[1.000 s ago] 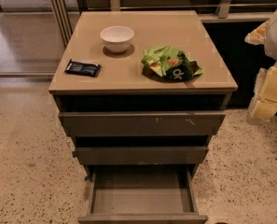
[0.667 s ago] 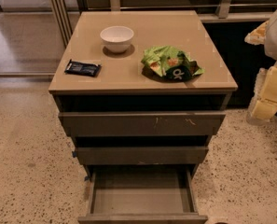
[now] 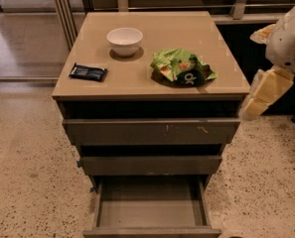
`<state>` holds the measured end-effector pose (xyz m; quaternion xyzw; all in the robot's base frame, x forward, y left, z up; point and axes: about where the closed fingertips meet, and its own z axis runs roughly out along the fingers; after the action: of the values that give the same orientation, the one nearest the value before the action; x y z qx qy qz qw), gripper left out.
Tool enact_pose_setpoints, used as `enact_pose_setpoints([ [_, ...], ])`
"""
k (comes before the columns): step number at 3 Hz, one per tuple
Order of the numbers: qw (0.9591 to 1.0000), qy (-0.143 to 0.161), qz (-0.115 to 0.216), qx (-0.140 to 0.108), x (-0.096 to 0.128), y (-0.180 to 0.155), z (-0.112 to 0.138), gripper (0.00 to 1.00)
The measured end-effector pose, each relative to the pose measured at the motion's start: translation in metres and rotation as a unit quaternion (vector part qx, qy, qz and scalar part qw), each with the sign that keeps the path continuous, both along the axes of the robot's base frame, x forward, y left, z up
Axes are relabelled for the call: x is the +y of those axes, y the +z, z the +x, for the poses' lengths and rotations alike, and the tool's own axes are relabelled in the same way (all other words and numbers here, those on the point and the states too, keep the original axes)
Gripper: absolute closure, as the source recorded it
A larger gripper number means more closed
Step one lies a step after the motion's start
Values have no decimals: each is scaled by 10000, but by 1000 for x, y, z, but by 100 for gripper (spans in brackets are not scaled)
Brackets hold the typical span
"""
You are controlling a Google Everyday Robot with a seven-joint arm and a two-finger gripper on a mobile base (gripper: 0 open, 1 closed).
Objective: Place green rice chip bag into bottom drawer
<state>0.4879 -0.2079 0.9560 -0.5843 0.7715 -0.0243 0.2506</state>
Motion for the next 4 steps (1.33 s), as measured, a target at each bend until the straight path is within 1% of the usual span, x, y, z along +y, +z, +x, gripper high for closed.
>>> enact_pose_setpoints([
  [1,9965,132,678,-464,29,-12,60,0],
  [2,9870,285,1273,-935,60,-22,120,0],
  [3,9870,286,1272,-934,60,-22,120,0],
  [4,9847,202,1374,-1053,53,-39,124,0],
])
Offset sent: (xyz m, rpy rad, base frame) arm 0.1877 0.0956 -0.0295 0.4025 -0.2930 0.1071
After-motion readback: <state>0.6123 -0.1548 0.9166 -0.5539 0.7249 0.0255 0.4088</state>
